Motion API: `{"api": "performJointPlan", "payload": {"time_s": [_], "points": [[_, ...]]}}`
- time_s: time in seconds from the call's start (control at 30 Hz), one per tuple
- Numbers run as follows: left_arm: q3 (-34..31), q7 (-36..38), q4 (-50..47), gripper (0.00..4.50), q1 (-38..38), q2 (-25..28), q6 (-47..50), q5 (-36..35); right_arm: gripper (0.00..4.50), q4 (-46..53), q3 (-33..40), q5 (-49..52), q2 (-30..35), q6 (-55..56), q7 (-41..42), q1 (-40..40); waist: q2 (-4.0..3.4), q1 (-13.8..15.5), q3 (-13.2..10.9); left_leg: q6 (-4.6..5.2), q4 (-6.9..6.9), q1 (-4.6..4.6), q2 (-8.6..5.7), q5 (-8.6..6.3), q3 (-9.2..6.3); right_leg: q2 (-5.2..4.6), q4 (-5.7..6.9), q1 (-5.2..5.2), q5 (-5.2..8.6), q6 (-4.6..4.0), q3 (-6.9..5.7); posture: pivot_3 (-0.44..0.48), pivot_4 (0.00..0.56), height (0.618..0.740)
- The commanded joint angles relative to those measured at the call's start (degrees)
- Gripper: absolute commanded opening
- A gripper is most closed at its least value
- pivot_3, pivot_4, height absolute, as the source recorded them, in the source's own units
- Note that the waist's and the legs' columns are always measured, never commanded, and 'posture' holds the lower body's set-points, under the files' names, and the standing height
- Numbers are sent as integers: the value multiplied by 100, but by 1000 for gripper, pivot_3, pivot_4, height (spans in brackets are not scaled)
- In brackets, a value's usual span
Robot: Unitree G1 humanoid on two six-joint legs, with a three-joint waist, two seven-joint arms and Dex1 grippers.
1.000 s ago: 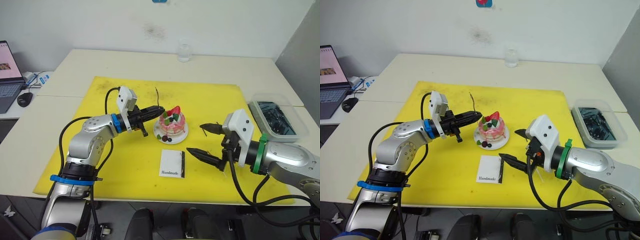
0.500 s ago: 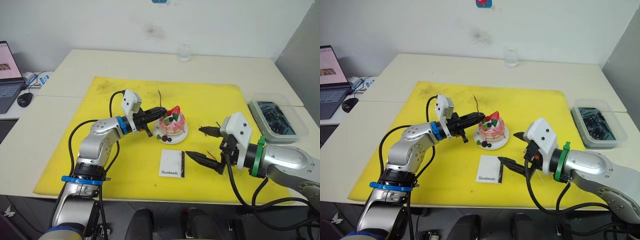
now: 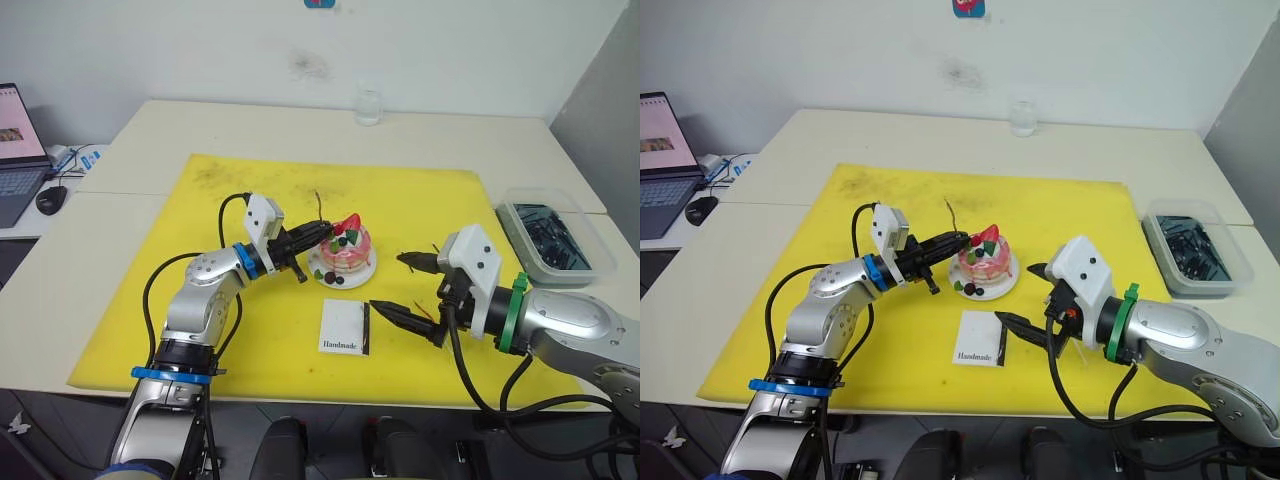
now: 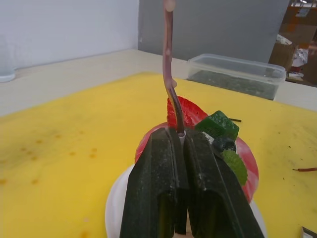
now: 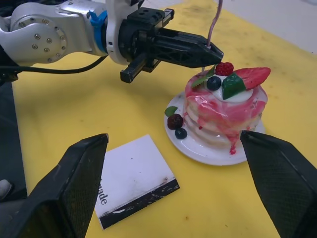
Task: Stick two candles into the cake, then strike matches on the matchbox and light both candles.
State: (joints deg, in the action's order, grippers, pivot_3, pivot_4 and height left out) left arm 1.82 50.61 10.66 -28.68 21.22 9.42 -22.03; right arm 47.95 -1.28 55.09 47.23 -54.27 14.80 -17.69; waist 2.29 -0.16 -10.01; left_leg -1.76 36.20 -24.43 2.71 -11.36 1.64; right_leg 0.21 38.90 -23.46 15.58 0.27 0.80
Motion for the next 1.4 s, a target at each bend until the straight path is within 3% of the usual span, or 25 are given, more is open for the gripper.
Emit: {"api": "performJointPlan", "payload": {"time_s": [0.03,0.5,0.97,1.27,1.33,1.4], "points": [[78,-83,116,0,177,-103,-183,216,4431,113,62,-143,-56,45,5,-15,1,0,0,0,0,4,0,0,0,0,0,4,0,0,0,0,150,740],[51,-295,-76,0,341,-324,25,136,4431,210,114,-468,-158,71,121,171,0,1,2,0,0,24,0,0,0,-1,2,21,-1,1,2,0,150,740],[-439,-581,-773,4477,383,26,571,-46,4500,168,55,-670,-311,83,179,193,1,-2,2,0,-2,27,2,0,-1,-1,1,22,-1,1,2,0,150,740],[-787,-687,-1396,4493,447,334,952,-290,4500,109,102,-1016,-505,236,195,146,1,-6,2,0,-3,27,3,0,-1,-1,1,21,-1,1,4,0,150,740],[-892,-588,-1678,4493,549,606,1098,-351,4500,139,236,-1078,-520,329,214,184,1,-11,2,0,-5,27,4,0,-2,-1,1,20,0,1,5,0,150,740],[-1030,-130,-2077,4493,821,1239,1348,-510,4500,243,620,-981,-439,420,303,360,1,-26,1,0,-9,29,6,0,-2,-1,0,18,0,0,6,0,150,740]]}}
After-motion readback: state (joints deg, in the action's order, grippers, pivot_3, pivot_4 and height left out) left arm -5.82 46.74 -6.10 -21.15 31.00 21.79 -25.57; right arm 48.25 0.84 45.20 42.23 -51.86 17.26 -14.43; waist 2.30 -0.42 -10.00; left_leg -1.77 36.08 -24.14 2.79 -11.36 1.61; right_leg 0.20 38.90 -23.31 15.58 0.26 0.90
